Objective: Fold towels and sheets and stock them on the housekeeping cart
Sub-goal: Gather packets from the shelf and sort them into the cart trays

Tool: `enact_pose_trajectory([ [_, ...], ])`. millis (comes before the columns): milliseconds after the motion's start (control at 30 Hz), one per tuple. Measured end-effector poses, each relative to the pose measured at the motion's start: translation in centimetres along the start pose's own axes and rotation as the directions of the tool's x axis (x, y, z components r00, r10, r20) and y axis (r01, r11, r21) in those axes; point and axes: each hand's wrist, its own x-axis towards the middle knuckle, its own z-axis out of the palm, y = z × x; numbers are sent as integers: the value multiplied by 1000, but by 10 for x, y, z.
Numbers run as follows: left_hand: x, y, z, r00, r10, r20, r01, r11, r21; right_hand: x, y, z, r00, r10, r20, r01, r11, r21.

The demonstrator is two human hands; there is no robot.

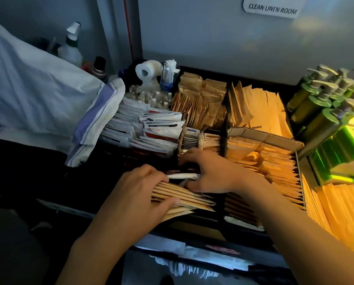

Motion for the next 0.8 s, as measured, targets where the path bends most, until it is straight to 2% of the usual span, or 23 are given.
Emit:
enact_pose_trajectory([
  [67, -1, 0, 16, 999, 12, 32, -12, 1000, -27, -8, 3, -8, 1000, 9, 10, -10, 991, 133],
  [133, 0, 1, 31, 999, 32, 7, -31, 998, -56, -18, 8, -15, 999, 34, -30, -26, 972, 232],
  [300, 9, 1, 48, 976, 39, -213, -84, 975, -204, -30, 10, -6, 992, 43, -115, -28, 991, 128],
  [367, 12, 0, 50, 967, 49, -251, -108, 967, -229, -26, 4, 7, 990, 14, -140, -1, 996, 93],
  [500, 8, -7, 52, 953, 89, -289, -138, 978, -154, -18, -3, 22, 994, -26, -102, 31, 998, 47],
  [600, 2, -11, 48, 934, 97, -344, -141, 984, -107, -21, 1, 13, 991, -28, -128, 38, 996, 75],
  [700, -5, -12, 42, 919, 110, -378, -166, 979, -119, -33, 8, -3, 987, -48, -150, 49, 999, -1],
  [800, -10, -14, 36, 903, 123, -411, -188, 974, -124, -43, 12, -18, 991, -5, -135, 2, 1000, -22],
])
